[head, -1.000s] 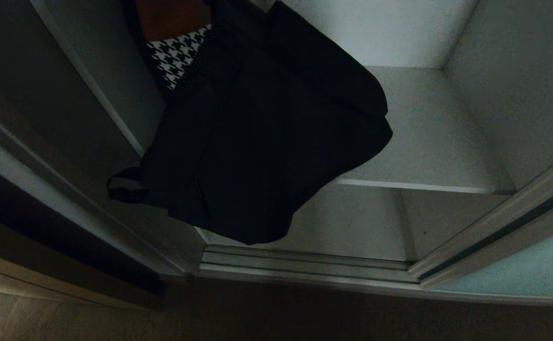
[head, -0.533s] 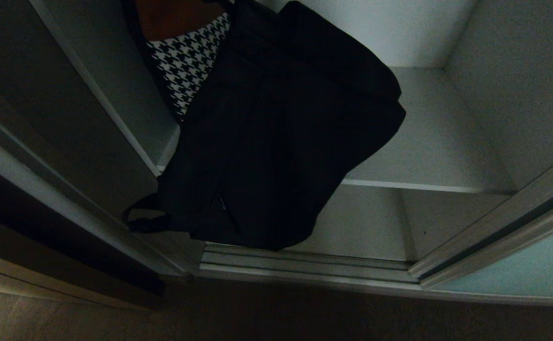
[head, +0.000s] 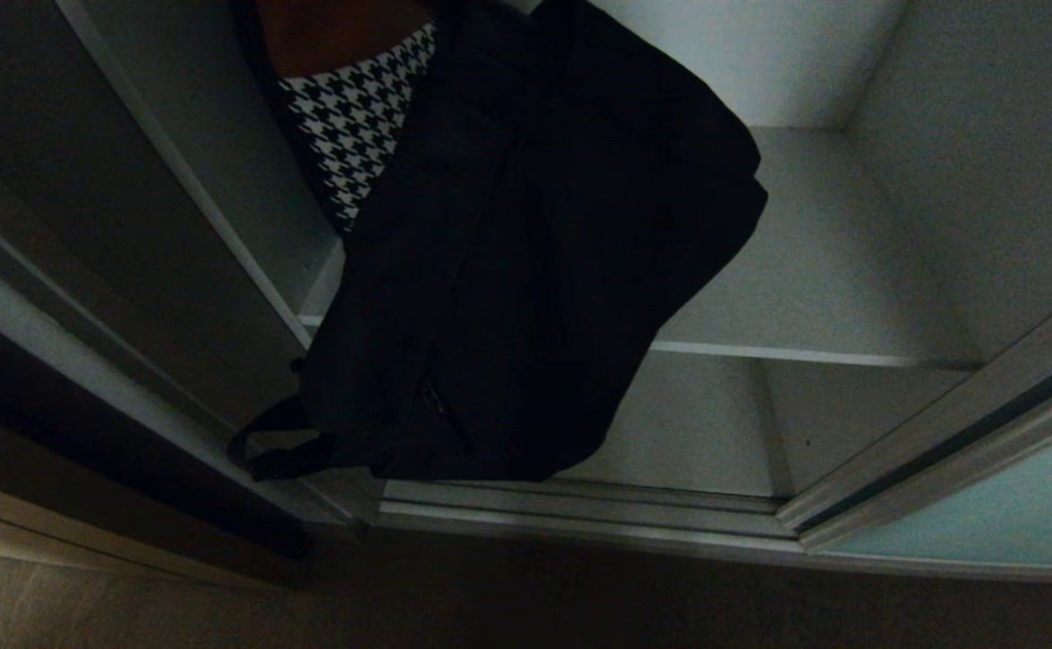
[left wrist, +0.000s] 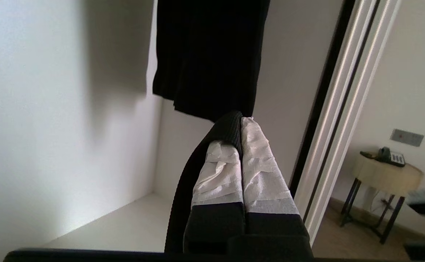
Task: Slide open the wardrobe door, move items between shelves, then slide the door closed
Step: Place the bag on the higher shelf
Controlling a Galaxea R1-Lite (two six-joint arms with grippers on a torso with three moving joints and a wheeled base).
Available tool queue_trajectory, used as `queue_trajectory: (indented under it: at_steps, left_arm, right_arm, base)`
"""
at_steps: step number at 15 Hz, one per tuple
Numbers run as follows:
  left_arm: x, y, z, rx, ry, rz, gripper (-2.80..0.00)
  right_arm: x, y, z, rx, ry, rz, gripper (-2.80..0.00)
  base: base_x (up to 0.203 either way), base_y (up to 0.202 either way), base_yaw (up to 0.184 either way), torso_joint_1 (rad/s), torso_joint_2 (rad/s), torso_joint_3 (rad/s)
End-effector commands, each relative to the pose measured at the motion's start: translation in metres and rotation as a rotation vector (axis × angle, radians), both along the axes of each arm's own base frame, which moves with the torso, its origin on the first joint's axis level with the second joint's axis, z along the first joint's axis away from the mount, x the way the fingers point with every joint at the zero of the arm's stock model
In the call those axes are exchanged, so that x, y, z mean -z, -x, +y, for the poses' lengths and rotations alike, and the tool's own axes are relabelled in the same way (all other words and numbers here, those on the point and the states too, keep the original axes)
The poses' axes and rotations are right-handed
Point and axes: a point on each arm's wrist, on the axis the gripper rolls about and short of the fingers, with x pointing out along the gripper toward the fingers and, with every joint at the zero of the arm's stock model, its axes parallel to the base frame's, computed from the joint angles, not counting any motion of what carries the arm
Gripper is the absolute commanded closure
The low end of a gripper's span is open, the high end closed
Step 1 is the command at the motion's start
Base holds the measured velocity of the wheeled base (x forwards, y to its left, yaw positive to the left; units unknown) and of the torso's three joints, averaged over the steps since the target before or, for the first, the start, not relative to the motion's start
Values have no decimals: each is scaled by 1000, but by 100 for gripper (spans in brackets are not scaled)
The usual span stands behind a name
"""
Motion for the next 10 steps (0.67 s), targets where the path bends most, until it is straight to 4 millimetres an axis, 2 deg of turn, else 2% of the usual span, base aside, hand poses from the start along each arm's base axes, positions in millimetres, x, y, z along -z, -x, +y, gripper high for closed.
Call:
queue_trajectory:
  at_steps: [1,6,8,10]
  left_arm:
    - [4,-7,-5,1,-10,13,0]
    - [15,-27,-18,-8,-33,50,0]
    - [18,-33,-21,-30,-37,51,0]
    - [18,-33,-21,-34,-37,51,0]
  right_arm:
    - [-12,-31,-4,-18,-10,58,0]
    - [-46,-95,2,-53,-17,56,0]
    - [-52,-116,18,-39,-30,28,0]
    - [-52,-126,40,-52,-39,29,0]
  base:
    - [0,0,0,0,0,0]
    - [0,0,0,0,0,0]
    - [0,0,0,0,0,0]
    - [0,0,0,0,0,0]
